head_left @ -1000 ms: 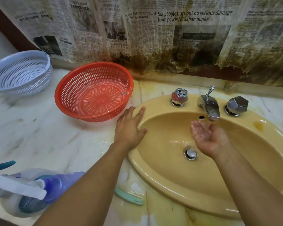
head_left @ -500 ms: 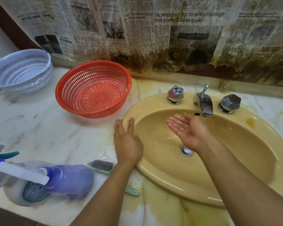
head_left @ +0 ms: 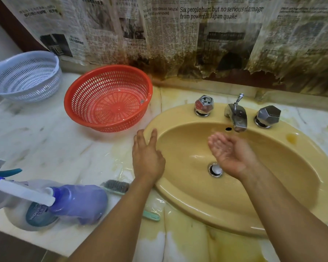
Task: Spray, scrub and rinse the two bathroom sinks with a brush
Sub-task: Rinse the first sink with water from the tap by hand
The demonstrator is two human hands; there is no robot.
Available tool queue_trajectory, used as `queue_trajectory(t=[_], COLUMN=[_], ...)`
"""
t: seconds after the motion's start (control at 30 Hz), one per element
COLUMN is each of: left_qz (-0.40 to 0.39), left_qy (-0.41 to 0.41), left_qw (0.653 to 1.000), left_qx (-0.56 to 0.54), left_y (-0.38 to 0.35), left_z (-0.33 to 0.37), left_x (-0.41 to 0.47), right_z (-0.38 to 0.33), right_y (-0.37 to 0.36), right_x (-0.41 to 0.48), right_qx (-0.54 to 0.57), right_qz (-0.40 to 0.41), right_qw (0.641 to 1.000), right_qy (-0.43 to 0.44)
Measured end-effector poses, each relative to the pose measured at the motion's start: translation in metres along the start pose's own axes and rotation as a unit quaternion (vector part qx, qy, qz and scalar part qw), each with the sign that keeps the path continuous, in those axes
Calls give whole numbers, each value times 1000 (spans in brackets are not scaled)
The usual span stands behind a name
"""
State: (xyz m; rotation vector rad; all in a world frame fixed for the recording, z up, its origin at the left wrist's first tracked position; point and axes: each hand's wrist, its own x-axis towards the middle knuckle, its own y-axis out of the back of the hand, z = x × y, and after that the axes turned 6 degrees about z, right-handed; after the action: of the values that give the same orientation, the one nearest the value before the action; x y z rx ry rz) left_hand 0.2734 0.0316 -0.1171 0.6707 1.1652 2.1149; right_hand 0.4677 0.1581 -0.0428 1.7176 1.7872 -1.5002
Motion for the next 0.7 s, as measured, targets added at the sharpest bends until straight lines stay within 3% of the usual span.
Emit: queue_trajectory(t=[0.1,0.23,0.33,0.47,0.57,0.63,0.7], left_qz=[18,-5,-19,-32,-32,-38,-65], left_qy=[62,79,84,86,112,132,132], left_qw=[997,995,996,995,992,989,988], left_qx=[-44,-61,-37,-36,-57,-61,-53], left_y=[4,10,10,12,13,14,20], left_z=[11,14,15,14,24,34,36], left_x=[-37,-66,-44,-16,-41,-68,-79], right_z=[27,57,59,30,-7,-24,-31], right_y=[-39,-70,-61,-20,16,32,37], right_x=[-27,-58,-57,-34,-8,9,20], right_qx=[-153,-428,-465,-316,-69,81,117], right_qz=[-73,-143,-106,-12,11,19,24], right_qw=[986,892,875,945,997,996,993], right_qy=[-12,46,84,85,20,-8,-20])
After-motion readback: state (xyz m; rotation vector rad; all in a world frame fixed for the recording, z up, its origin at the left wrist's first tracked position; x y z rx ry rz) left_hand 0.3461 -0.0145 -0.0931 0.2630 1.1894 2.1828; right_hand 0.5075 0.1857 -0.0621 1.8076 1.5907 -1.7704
